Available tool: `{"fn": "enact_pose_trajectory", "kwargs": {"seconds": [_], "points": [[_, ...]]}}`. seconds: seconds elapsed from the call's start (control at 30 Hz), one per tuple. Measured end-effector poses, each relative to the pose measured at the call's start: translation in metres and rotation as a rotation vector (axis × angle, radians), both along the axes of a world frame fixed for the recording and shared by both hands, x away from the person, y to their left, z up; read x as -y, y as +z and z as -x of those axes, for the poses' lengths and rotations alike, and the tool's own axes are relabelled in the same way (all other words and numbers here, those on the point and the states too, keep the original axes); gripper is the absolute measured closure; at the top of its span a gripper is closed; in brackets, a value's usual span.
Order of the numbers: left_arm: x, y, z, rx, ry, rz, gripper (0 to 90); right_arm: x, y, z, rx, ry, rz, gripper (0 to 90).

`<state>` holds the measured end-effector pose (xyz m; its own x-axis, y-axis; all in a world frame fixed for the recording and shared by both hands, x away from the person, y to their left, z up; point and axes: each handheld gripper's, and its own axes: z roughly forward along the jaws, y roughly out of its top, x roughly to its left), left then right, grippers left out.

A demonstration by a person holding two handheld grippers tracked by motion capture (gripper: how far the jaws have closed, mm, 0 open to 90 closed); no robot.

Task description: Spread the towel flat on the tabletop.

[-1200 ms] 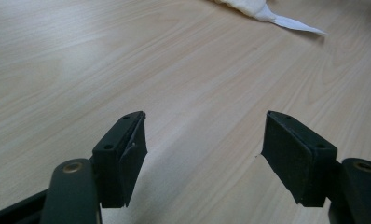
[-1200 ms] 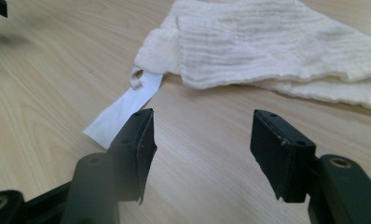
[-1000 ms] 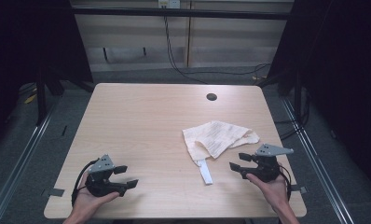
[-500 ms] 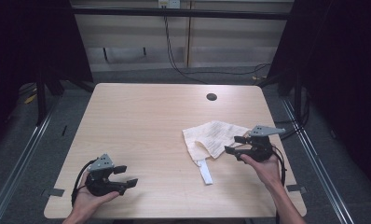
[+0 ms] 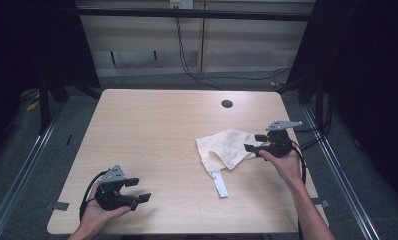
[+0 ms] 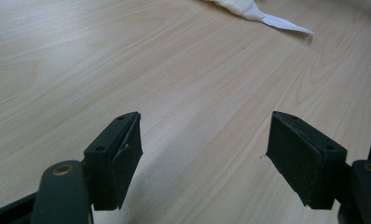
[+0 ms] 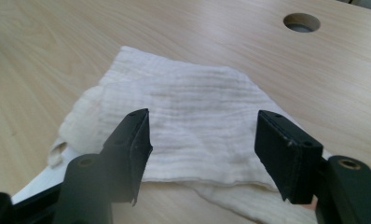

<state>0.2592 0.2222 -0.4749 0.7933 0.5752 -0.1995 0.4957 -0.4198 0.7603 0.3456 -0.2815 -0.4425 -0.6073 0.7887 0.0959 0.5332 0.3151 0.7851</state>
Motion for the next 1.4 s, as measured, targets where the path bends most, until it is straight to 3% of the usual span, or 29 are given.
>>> {"fn": "enact_pose_trajectory", "kwargs": {"seconds": [0.17,0.2,0.33,0.47,0.63,0.8,0.9,0.93,0.97,1.07,1.17,1.4], "points": [[0.0,0.0,0.0,-0.004,-0.001,0.005,25.7,0.0,-0.013,-0.02,-0.063,-0.015,0.07,35.2],[-0.001,0.0,-0.001,-0.004,0.001,0.009,25.2,-0.001,-0.014,-0.022,-0.054,-0.017,0.081,35.2],[-0.001,0.0,0.0,-0.008,-0.003,0.013,24.4,-0.004,-0.016,-0.028,-0.063,-0.003,0.088,35.9],[0.0,0.0,0.0,-0.009,-0.007,0.009,24.5,-0.005,-0.029,-0.038,-0.112,0.0,0.13,37.2],[-0.001,0.001,-0.002,0.003,0.019,0.016,24.0,-0.005,-0.039,-0.043,-0.125,-0.005,0.139,39.4],[0.004,-0.002,-0.002,-0.008,0.004,0.002,23.9,-0.01,-0.054,-0.047,-0.154,0.009,0.196,42.5],[0.005,-0.002,-0.001,-0.008,-0.004,-0.003,24.0,-0.009,-0.057,-0.044,-0.12,-0.004,0.177,48.1],[0.005,-0.002,-0.001,-0.008,-0.004,-0.003,24.0,-0.009,-0.057,-0.044,-0.12,-0.002,0.175,53.5],[0.005,-0.002,-0.001,-0.005,-0.001,-0.002,24.1,-0.009,-0.056,-0.042,-0.127,-0.005,0.17,65.0],[0.004,-0.001,-0.001,-0.005,-0.003,0.002,24.1,-0.01,-0.055,-0.041,-0.132,0.004,0.173,70.4],[0.004,-0.002,-0.001,-0.004,-0.003,0.0,24.5,-0.011,-0.055,-0.04,-0.151,0.01,0.141,80.9],[0.004,-0.001,-0.001,0.002,-0.001,0.0,25.1,-0.011,-0.055,-0.038,-0.174,0.014,0.113,83.6]]}}
